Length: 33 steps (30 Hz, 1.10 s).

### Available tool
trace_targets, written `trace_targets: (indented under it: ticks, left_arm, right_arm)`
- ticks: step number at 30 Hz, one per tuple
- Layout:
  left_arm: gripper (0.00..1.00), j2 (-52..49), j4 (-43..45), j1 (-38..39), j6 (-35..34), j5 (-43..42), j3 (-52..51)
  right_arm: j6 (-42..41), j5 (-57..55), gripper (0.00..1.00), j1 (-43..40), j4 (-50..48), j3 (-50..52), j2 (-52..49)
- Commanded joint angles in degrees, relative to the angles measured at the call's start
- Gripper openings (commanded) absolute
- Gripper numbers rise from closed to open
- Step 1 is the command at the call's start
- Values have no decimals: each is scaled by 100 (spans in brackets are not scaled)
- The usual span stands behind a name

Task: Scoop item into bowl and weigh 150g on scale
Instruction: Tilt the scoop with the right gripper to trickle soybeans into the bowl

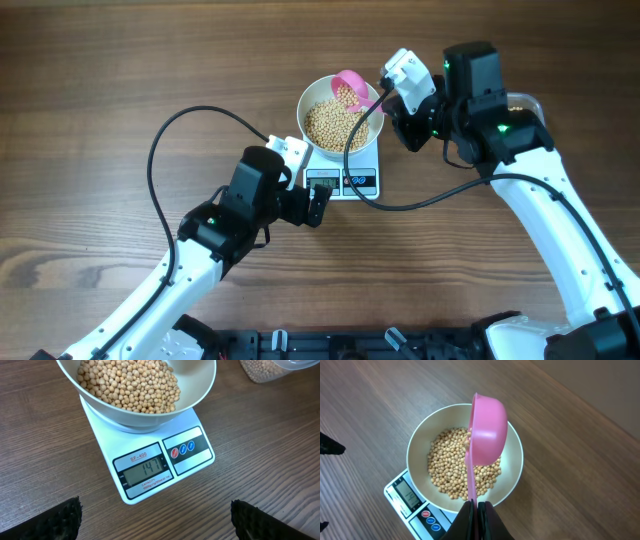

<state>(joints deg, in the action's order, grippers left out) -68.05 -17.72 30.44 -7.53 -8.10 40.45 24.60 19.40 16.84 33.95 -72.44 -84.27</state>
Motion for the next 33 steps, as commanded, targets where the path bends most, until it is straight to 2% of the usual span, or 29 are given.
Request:
trace_targets:
  ticks: [1,6,13,33]
  left_arm:
    - [100,-22,13,20,131,-85,-28]
    - [100,-22,13,20,131,-85,-28]
    - [100,-22,13,20,131,-85,-28]
    - [100,-22,13,20,133,-85,-28]
  right_arm:
    - [282,-55,4,20,-48,4,-55]
    - [560,-55,4,20,-59,4,-55]
    - [-273,79,4,20,-28,4,-55]
    - [-424,138,4,20,-4,4,-55]
